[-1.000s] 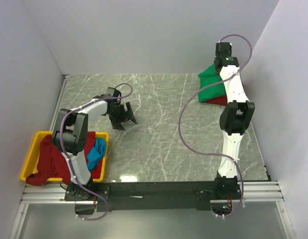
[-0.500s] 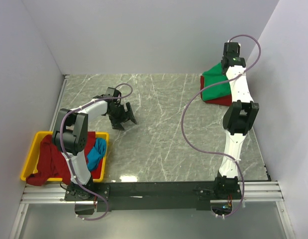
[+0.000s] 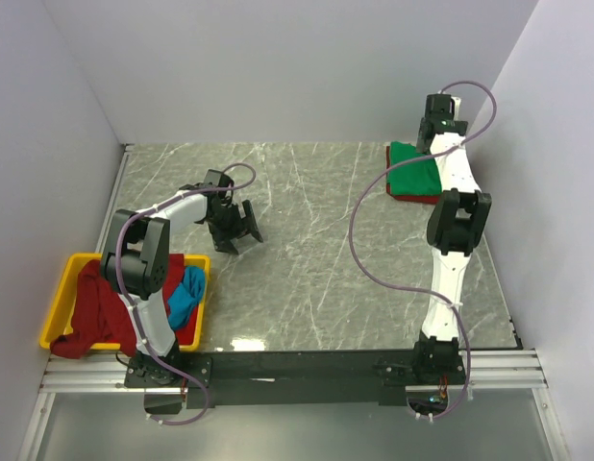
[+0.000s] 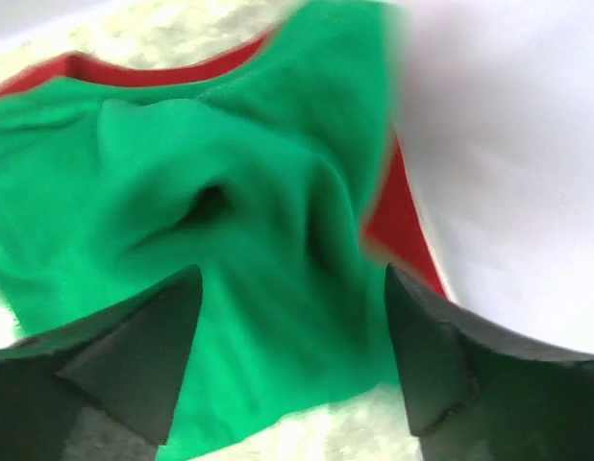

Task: Fold and stack the t-shirts
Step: Neatly place the folded tshirt to the corner, then reset both grippers

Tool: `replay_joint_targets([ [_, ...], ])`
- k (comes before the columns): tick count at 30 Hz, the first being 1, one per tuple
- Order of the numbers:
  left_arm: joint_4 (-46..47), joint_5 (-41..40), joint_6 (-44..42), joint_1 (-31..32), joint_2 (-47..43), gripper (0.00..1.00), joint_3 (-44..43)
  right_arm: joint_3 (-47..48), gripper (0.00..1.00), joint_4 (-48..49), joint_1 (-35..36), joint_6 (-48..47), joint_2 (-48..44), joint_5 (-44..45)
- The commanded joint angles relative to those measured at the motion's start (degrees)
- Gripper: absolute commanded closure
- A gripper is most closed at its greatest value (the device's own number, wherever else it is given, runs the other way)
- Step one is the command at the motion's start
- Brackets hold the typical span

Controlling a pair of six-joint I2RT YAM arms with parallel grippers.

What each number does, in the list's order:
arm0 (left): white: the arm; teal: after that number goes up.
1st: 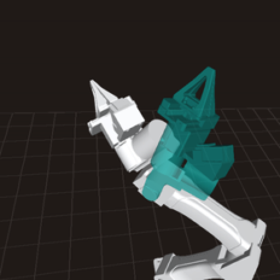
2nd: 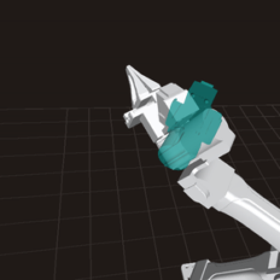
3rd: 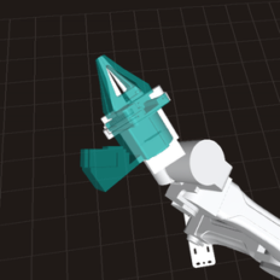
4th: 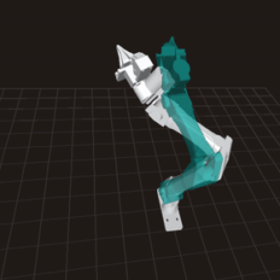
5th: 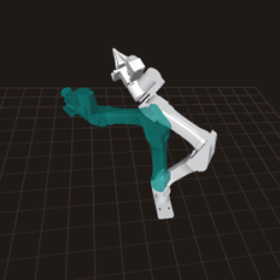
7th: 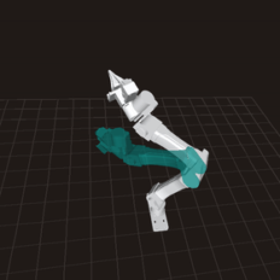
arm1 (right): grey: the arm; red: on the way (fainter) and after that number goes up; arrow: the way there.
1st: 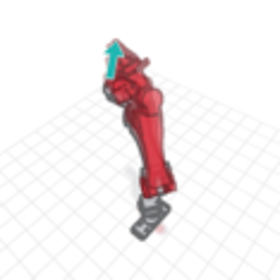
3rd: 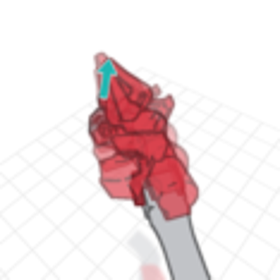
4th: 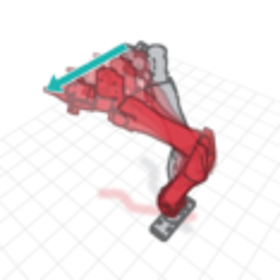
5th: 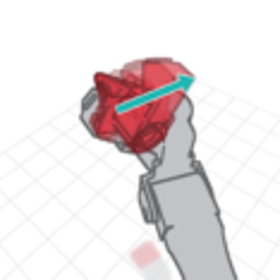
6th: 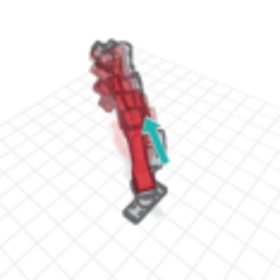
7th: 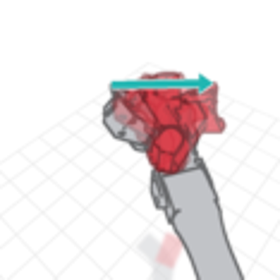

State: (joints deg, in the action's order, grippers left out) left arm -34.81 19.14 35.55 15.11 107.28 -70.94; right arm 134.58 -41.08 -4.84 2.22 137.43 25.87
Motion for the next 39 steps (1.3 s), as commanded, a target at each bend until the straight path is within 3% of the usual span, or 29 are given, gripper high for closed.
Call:
replay_joint_targets([
  [1, 0.09, -0.42, -1.45, -0.08, -2.08, 0.11, -1.48, -0.10, 0.12, 3.90, -1.31, 5.67, -2.32, 7.78],
  [5, 1.41, -0.41, -1.71, -0.08, -3.57, 0.11, -1.75, -10.96, 0.10, 9.50, -1.31, 9.29, -9.26, 11.57],
  [14, 5.01, -4.01, -2.42, 0.44, -10.69, 0.11, -1.75, -36.04, 0.08, 20.15, 2.90, 9.82, -29.92, 10.96],
  [21, 8.79, -8.58, -0.57, 0.62, -19.65, 0.11, 2.64, -51.51, 0.07, 21.74, 8.96, 14.29, -46.95, 1.48],
  [30, 13.27, -16.22, 3.29, 1.06, -33.71, 0.11, 12.57, -74.01, 0.05, 22.53, 25.13, 25.36, -67.00, -11.18],
  [34, 13.10, -18.95, 4.35, 1.15, -39.25, 0.11, 16.44, -83.75, 0.05, 24.29, 31.29, 29.33, -72.99, -13.82],
  [39, 12.22, -22.21, 5.67, 1.23, -45.93, 0.10, 21.01, -87.65, 0.04, 23.94, 34.72, 30.21, -75.64, -17.08],
])
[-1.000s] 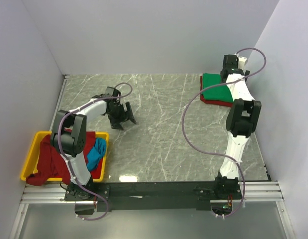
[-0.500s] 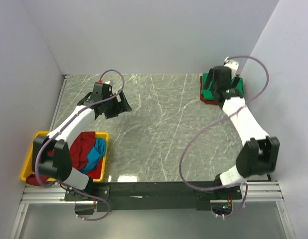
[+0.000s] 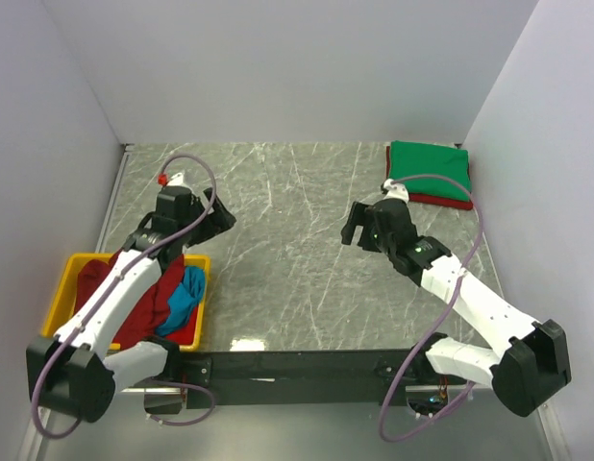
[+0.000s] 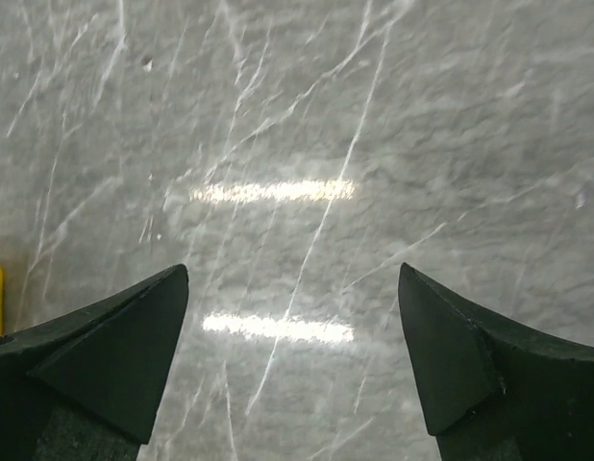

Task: Fold and stack the t-shirts
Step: Reset both grippers

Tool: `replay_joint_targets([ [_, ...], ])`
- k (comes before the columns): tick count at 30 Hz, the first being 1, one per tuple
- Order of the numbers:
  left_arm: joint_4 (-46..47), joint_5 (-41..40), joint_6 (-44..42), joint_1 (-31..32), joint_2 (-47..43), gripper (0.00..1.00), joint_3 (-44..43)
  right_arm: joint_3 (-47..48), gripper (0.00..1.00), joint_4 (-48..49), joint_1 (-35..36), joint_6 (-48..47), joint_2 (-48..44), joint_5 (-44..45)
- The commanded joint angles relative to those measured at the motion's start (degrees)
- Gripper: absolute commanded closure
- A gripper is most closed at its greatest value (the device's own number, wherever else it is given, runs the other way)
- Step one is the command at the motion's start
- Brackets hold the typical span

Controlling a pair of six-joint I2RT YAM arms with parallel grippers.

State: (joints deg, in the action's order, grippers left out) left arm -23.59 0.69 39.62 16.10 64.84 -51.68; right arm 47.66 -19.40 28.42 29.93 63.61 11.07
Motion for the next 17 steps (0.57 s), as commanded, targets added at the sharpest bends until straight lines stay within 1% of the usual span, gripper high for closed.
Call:
replay_joint_targets([
  [1, 0.92, -4.20, 1.78, 0.25, -4.36, 0.10, 2.37, -1.07, 0.04, 1.91, 1.81, 2.50, -1.91, -2.28],
  [5, 0.04, -6.83, 3.45, 0.25, -8.93, 0.10, 5.44, -1.87, 0.04, 0.94, 2.16, 2.94, -3.23, -2.46],
  [11, -0.75, -8.60, 4.77, 0.25, -14.55, 0.11, 8.70, -3.36, 0.04, 0.68, 2.34, 3.37, -6.04, -2.63],
  [17, -4.78, -11.84, 5.73, 0.25, -17.29, 0.09, 9.84, -4.77, 0.04, 0.15, 2.25, 4.17, -7.28, -2.28],
])
